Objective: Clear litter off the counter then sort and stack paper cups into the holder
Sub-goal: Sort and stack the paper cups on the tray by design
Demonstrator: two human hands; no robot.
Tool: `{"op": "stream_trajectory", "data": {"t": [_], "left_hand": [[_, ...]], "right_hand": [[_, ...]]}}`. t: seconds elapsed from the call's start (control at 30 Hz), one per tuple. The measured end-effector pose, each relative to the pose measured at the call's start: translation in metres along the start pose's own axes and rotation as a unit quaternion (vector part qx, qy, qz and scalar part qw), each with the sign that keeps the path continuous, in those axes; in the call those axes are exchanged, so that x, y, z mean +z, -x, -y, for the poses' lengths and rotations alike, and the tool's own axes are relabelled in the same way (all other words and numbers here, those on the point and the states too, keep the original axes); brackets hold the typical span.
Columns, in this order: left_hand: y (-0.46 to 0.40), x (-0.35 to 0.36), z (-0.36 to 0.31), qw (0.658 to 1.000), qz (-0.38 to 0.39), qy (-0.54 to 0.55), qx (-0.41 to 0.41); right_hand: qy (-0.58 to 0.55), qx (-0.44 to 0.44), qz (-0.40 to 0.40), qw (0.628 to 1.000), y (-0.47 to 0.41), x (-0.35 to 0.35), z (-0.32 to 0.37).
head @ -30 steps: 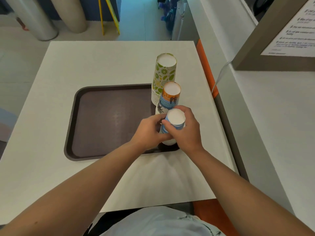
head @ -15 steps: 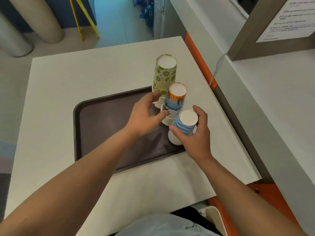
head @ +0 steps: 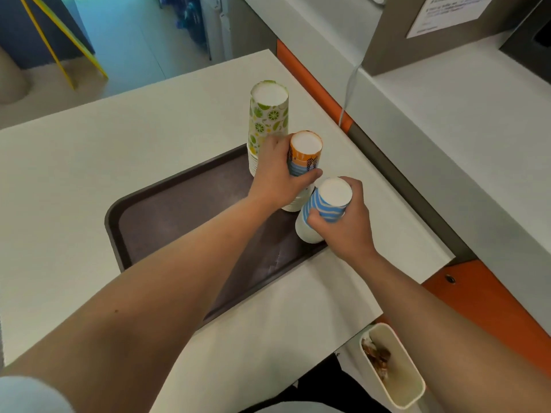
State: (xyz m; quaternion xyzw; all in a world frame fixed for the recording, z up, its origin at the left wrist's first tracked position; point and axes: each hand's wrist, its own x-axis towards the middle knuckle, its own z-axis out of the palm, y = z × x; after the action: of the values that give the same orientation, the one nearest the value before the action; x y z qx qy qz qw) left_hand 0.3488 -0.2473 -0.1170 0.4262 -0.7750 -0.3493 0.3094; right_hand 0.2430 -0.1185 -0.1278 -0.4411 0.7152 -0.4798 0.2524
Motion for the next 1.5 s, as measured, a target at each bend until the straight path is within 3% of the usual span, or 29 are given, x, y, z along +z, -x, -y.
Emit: {"op": "stream_trajectory", "data": {"t": [0.33, 0.73, 1.07, 1.5], "left_hand": [[0.039, -0.021, 0.015, 0.997, 0.011, 0.067, -0.022], [0.049, -0.029, 0.036, 0.994, 0.062, 0.077, -0.037], [0.047, -0.024, 0.047, 0.994, 0.067, 0.075, -0.043], [0.043, -0.028, 0.047, 0.994, 0.076, 0.075, -0.032]], "right_hand": [[0.005, -0.015, 0.012, 1.000, -0.003, -0.005, -0.004], [0.018, -0.010, 0.012, 1.000, -0.009, -0.001, -0.013], [0.020, -0.002, -0.002, 1.000, -0.010, 0.008, -0.018], [0.001, 0.023, 0.034, 0.999, -0.016, 0.005, -0.018]]}}
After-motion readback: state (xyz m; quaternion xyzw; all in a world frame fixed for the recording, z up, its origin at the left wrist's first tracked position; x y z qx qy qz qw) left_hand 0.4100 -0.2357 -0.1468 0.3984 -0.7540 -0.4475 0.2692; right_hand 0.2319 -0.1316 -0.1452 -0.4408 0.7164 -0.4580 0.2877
